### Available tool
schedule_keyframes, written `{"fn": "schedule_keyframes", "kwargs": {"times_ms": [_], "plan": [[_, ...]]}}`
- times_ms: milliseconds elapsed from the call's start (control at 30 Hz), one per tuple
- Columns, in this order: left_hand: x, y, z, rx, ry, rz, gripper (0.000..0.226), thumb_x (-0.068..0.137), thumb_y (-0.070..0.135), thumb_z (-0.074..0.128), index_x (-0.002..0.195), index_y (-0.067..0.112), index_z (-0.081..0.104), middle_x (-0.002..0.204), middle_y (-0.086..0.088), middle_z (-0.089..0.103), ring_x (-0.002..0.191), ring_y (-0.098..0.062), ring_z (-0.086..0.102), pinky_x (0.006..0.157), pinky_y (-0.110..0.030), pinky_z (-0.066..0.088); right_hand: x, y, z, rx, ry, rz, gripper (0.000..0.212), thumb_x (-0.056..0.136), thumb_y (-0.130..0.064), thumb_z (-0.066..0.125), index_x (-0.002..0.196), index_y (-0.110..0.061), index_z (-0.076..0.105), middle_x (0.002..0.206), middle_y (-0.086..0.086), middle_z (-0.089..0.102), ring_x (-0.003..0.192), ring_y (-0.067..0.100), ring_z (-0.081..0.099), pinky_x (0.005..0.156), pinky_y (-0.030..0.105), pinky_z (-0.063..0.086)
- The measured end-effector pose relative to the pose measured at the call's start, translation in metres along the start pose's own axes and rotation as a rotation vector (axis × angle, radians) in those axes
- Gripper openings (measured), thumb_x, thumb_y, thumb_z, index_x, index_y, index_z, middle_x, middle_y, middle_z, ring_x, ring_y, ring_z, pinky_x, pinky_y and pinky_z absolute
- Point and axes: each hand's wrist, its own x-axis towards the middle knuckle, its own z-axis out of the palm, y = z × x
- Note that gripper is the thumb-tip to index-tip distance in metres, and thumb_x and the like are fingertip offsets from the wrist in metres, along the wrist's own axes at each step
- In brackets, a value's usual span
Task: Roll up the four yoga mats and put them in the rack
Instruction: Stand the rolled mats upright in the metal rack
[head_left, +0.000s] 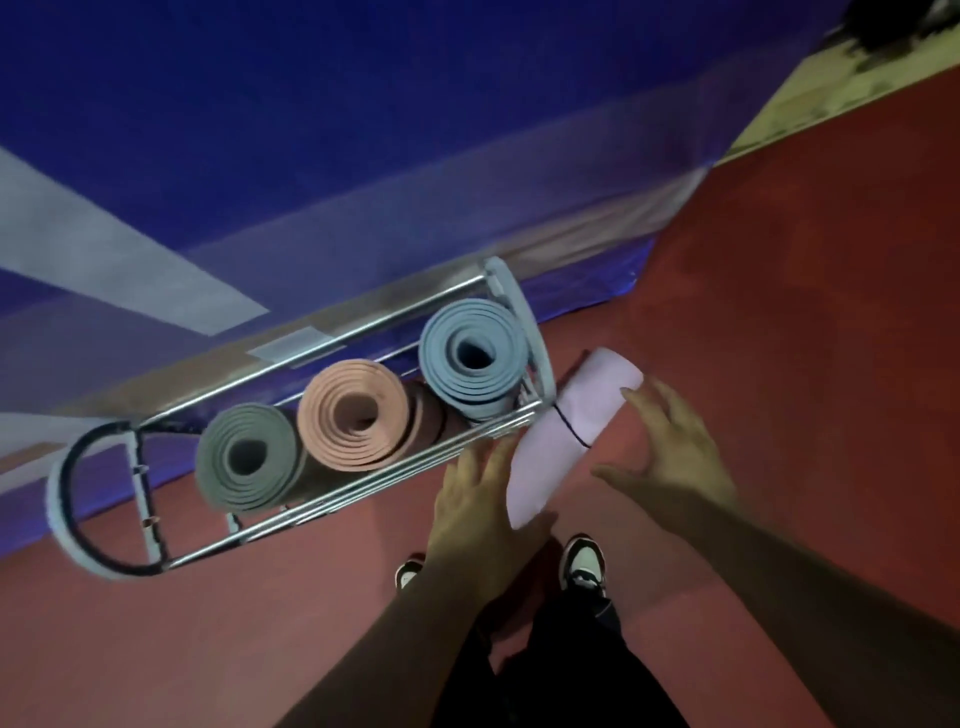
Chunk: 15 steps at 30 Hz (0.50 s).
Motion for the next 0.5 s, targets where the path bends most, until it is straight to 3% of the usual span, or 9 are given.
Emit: {"fn": "schedule_keyframes", "kwargs": {"times_ms": [100,200,233,333,400,500], "plan": [[0.024,0.001,0.051,0.014,-0.069,-0.004,0.094,0.080,0.068,0.061,0.158,0.034,0.020,0.150,0.004,0.032,0.133,-0.021,0.035,0.110,-0.039,0.035,0.019,0.061,0.043,0.102,-0.049,0.191,0.103,0.070,-0.055,0.086,0.156,-0.034,0.032,0.167,0.001,0.019,0.151,0.026,0.023,0.120,0.043,0.029],[0.064,-0.019,0.119,0.009,-0.135,-0.032,0.094,0.081,0.062,0.067,0.158,0.032,0.022,0.154,0.002,0.031,0.135,-0.022,0.035,0.112,-0.043,0.036,0.061,0.164,0.162,0.305,-0.234,0.344,0.114,0.054,-0.083,0.078,0.150,-0.061,0.021,0.161,-0.011,0.030,0.140,0.020,0.041,0.112,0.056,0.041],[0.081,-0.029,0.144,0.010,-0.142,-0.037,0.094,0.078,0.064,0.065,0.157,0.032,0.024,0.153,0.001,0.033,0.135,-0.024,0.036,0.111,-0.045,0.038,0.072,0.185,0.183,0.358,-0.189,0.329,0.114,0.053,-0.084,0.077,0.150,-0.059,0.022,0.162,-0.013,0.028,0.141,0.017,0.041,0.112,0.052,0.042],[0.135,-0.066,0.223,0.040,-0.157,-0.023,0.098,0.077,0.063,0.067,0.158,0.029,0.023,0.154,-0.003,0.034,0.138,-0.027,0.034,0.112,-0.048,0.036,0.103,0.191,0.191,0.382,-0.016,0.388,0.109,0.069,-0.063,0.081,0.158,-0.035,0.024,0.166,0.000,0.019,0.149,0.022,0.029,0.118,0.038,0.033],[0.170,-0.091,0.278,0.062,-0.150,-0.047,0.098,0.078,0.057,0.073,0.158,0.029,0.023,0.155,-0.004,0.034,0.140,-0.027,0.033,0.114,-0.046,0.034,0.127,0.220,0.227,0.461,0.011,0.453,0.113,0.069,-0.062,0.082,0.159,-0.028,0.022,0.163,0.007,0.025,0.148,0.026,0.029,0.116,0.035,0.032],[0.218,-0.131,0.342,0.154,-0.038,-0.154,0.105,0.063,0.073,0.063,0.154,0.038,0.025,0.149,-0.001,0.043,0.133,-0.030,0.043,0.109,-0.048,0.039,0.169,0.244,0.288,0.631,0.031,0.541,0.123,0.067,-0.054,0.089,0.161,-0.022,0.016,0.160,0.006,0.033,0.145,0.025,0.036,0.111,0.031,0.033]]}}
